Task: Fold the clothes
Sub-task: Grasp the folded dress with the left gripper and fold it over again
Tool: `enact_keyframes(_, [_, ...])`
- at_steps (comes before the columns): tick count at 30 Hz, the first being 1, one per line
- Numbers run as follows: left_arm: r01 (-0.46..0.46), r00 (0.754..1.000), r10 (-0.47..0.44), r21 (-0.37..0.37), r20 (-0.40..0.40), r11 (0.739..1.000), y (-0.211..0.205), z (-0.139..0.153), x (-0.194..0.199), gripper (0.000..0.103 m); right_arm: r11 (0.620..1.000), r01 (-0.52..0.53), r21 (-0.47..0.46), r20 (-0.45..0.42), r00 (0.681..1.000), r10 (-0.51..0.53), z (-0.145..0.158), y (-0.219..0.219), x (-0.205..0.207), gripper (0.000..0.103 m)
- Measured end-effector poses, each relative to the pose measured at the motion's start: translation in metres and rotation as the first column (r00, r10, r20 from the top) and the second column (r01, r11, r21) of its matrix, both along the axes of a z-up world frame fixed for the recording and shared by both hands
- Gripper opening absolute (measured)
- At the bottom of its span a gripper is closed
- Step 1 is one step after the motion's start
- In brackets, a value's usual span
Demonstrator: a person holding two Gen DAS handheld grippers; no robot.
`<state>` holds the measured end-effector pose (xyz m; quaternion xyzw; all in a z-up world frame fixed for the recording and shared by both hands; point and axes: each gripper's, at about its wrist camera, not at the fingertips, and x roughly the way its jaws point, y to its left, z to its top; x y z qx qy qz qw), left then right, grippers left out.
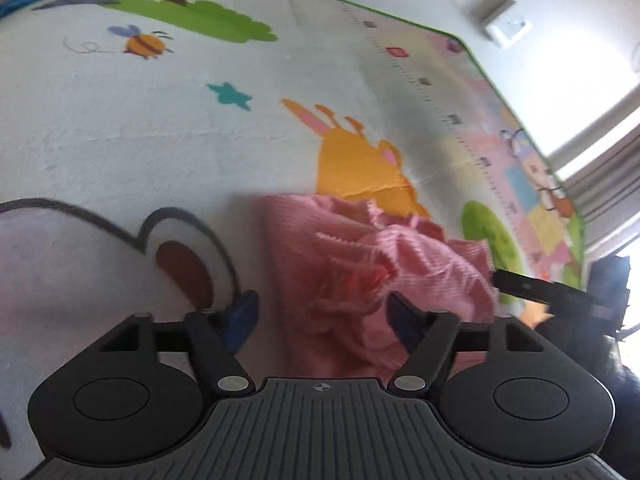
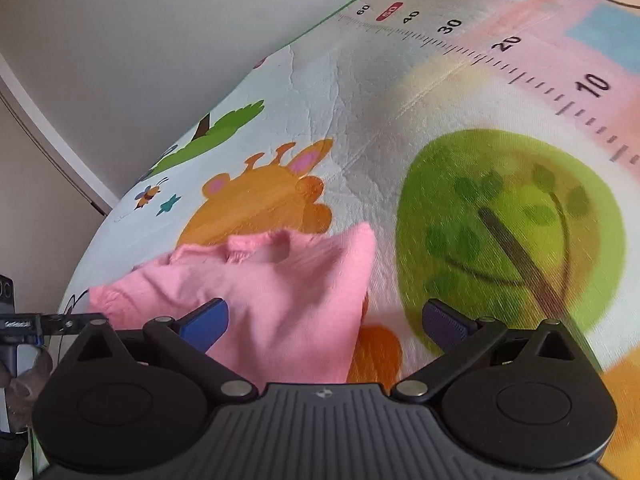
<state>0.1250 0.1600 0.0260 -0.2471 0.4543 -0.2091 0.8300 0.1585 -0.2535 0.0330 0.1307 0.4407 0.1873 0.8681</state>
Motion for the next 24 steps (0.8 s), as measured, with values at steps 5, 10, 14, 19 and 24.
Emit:
enact_keyframes(5, [0.022, 0.999, -0.021, -0.012, 0.024, 1.0, -0.007, 0.003, 0.009, 0.095, 0.996, -0.016, 0.084, -0.012, 1.0, 0.017, -0.011, 0.011, 0.025, 0.103])
enact_keyframes(10, [0.043, 0.998, -0.042, -0.024, 0.047, 0.999, -0.014, 0.006, 0.017, 0.087, 0.979, -0.106, 0.175, -0.009, 0.994, 0.109, -0.009, 0.024, 0.032, 0.085])
enact_keyframes(14, [0.061, 0.996, -0.059, -0.033, 0.066, 0.998, -0.019, 0.009, 0.024, 0.087, 0.981, -0.14, 0.131, 0.024, 0.99, 0.138, 0.004, 0.023, 0.023, 0.082])
enact_keyframes(19, [0.066, 0.996, -0.064, -0.025, 0.068, 0.997, -0.032, 0.0, 0.035, 0.093, 0.994, -0.098, 0.041, 0.001, 0.995, 0.098, -0.012, 0.029, 0.033, 0.089])
enact_keyframes(24, [0.109, 0.993, -0.099, -0.153, 0.07, 0.982, -0.038, -0.009, 0.044, 0.093, 0.957, -0.169, 0.234, -0.001, 0.985, 0.175, -0.022, 0.031, 0.038, 0.102])
